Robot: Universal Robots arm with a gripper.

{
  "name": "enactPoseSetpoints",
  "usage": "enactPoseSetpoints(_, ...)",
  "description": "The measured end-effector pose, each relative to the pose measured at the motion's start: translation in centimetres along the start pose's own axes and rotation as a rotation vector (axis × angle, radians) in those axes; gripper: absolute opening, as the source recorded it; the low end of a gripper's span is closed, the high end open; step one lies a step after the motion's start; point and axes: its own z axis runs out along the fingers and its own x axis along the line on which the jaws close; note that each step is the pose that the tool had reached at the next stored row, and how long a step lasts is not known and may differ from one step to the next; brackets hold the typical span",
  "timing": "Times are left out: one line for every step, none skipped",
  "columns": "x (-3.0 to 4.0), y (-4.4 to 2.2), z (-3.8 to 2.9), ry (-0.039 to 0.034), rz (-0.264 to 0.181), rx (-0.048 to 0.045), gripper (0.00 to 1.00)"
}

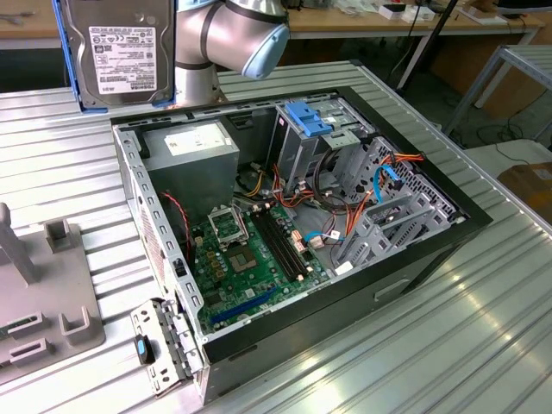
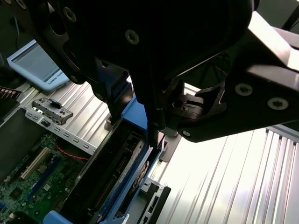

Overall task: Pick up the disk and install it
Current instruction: 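Pick up the disk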

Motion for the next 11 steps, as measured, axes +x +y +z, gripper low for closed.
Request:
enactPoseSetpoints(-0.01, -0.42, 0.01, 0.0, 0.0, 0.0, 0.37)
enactPoseSetpoints(-0.03, -1.02, 0.03, 0.0001, 0.0, -0.0001, 0.37)
enactPoseSetpoints(-0.04, -1.43, 0.05, 0.0001, 0.0, 0.0, 0.37)
enactPoseSetpoints(-0.05, -1.66, 0.05, 0.0001, 0.0, 0.0, 0.37)
enactPoseSetpoints(-0.06, -1.95, 0.07, 0.0, 0.0, 0.0, 0.37)
enactPoseSetpoints(-0.07, -2.37, 0.08, 0.0, 0.0, 0.0, 0.37)
enactPoseSetpoints(-0.08, -2.61, 0.09, 0.0, 0.0, 0.0, 0.37)
enactPoseSetpoints(-0.08, -2.84, 0.09, 0.0001, 0.0, -0.0001, 0.37)
enactPoseSetpoints(-0.08, -2.91, 0.09, 0.0001, 0.0, 0.0, 0.37)
enactPoseSetpoints(-0.08, -2.92, 0.1, 0.0, 0.0, 0.0001, 0.37)
enactPoseSetpoints(-0.09, -3.02, 0.1, 0.0001, 0.0, 0.0, 0.37)
